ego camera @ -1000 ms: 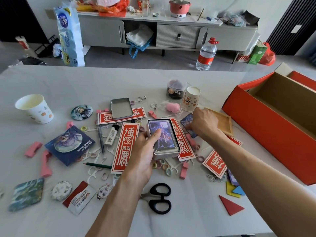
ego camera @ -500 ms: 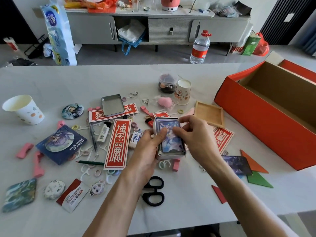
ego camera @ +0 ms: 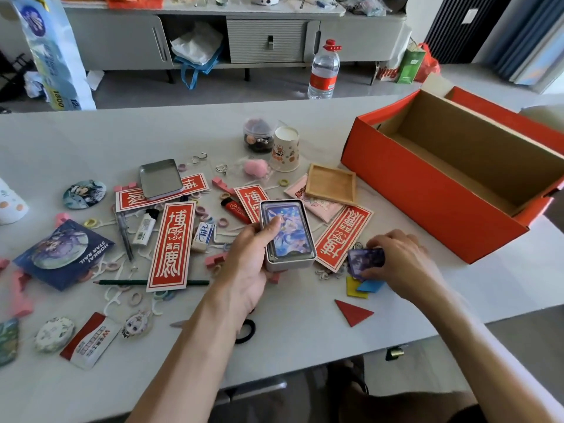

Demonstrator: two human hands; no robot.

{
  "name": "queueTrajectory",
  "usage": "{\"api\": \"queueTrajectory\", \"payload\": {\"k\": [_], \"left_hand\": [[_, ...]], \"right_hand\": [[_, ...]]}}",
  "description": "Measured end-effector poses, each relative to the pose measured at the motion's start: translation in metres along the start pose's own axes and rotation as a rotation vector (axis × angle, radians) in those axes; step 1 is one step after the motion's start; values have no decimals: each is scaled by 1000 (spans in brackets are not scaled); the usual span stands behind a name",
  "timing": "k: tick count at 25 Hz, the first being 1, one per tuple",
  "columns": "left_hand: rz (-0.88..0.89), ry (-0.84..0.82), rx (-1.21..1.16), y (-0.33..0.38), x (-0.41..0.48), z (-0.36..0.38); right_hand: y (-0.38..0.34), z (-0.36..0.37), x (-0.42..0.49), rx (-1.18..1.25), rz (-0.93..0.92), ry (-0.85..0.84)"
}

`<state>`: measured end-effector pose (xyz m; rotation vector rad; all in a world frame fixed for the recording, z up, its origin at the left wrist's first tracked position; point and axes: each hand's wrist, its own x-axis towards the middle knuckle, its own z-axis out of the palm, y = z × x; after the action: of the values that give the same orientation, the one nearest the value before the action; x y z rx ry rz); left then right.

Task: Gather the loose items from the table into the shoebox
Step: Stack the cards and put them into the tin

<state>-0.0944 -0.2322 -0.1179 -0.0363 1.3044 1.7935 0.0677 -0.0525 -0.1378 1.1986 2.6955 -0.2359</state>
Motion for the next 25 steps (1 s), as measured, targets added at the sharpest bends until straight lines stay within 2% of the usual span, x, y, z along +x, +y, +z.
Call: {"api": "queueTrajectory", "payload": {"k": [5, 8, 11, 15, 17, 18, 20, 22, 25], "left_hand": [[20, 22, 40, -2, 0, 3], [38, 32, 43, -1, 3, 3], [51, 15, 27, 0, 5, 3], [71, 38, 36, 2, 5, 1], [79, 20, 13, 2, 3, -1], [82, 1, 13, 2, 2, -3], [82, -24, 34, 3, 0, -8], [86, -12, 27, 7, 1, -15], [90, 25, -40, 14, 3, -25]], "right_hand": [[2, 5, 5, 12, -79, 111], [2, -1, 8, 126, -113, 127], [6, -16, 5, 423, -114, 70], [-18, -46, -6, 1029, -113, 242], [-55, -54, -6, 1278, -137, 163], [-75, -53, -5, 1307, -154, 99], [-111, -45, -4, 1162, -229, 54], [-133, -35, -3, 1026, -273, 109], [-142, -26, 0, 1037, -266, 139]]}}
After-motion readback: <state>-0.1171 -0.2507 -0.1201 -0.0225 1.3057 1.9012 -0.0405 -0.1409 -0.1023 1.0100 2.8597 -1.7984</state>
